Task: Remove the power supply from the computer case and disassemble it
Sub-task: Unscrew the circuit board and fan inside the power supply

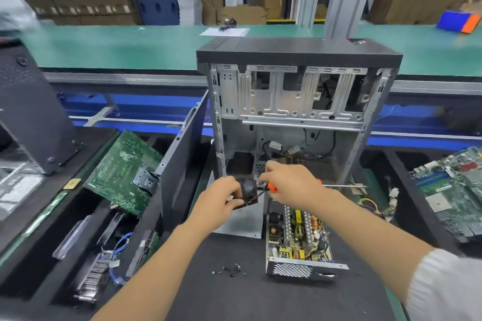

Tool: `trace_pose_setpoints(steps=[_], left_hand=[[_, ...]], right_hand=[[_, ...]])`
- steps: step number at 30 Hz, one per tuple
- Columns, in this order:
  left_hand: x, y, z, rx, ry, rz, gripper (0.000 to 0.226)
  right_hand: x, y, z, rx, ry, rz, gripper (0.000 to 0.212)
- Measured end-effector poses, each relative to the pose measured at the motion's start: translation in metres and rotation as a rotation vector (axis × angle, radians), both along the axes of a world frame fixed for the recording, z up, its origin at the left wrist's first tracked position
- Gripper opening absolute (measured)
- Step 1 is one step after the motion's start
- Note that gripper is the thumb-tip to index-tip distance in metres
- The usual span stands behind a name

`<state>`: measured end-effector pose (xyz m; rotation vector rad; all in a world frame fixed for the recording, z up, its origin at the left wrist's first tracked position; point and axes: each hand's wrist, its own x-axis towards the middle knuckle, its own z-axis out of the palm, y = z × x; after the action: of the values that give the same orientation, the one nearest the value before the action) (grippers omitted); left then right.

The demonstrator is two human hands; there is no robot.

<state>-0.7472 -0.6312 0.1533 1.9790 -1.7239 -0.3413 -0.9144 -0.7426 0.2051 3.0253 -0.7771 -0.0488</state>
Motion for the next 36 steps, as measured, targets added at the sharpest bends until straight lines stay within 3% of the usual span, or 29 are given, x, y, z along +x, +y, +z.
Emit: trace_pose_setpoints(steps=[4, 9, 13, 16, 18, 22, 27, 33, 36], left_hand=[[0.008, -0.003, -0.038, 0.174, -0.232, 0.049, 0.008], [0.007, -0.007, -0.074, 0.309, -0.381, 0.064, 0.02], [-0.009, -0.024, -0.069, 0.183, -0.404, 0.084, 0.043], [-0.03, -0.042, -0.058, -0.07, -0.253, -0.129, 0.043], [-0.042, -0.051, -0.052, -0.032, -0.307, -0.238, 0.041], [-0.052, -0.059, -0.051, 0.162, -0.483, -0.249, 0.04], [-0.058, -0.053, -0.047, 0.201, -0.349, -0.259, 0.069], [-0.047, -0.026, -0.046, 0.109, 0.193, -0.356, 0.062], [-0.043, -0.018, -0.043, 0.01, 0.361, -0.257, 0.06]], right_hand=[[-0.011, -0.006, -0.004, 0.057, -0.09, -0.085, 0.035], [-0.045, -0.013, 0.011, 0.443, -0.367, -0.157, 0.022], [-0.055, -0.007, 0.017, 0.592, -0.509, -0.223, 0.019], [-0.055, -0.002, 0.021, 0.56, -0.585, -0.223, 0.017], [-0.055, 0.002, 0.022, 0.557, -0.634, -0.22, 0.017], [-0.063, 0.008, 0.024, 0.605, -0.794, -0.247, 0.015], [-0.07, 0.024, 0.023, 0.781, -1.088, -0.243, 0.013], [-0.059, 0.042, 0.004, 0.796, -0.95, -0.153, 0.012], [-0.052, 0.044, -0.005, 0.821, -0.878, -0.146, 0.012]])
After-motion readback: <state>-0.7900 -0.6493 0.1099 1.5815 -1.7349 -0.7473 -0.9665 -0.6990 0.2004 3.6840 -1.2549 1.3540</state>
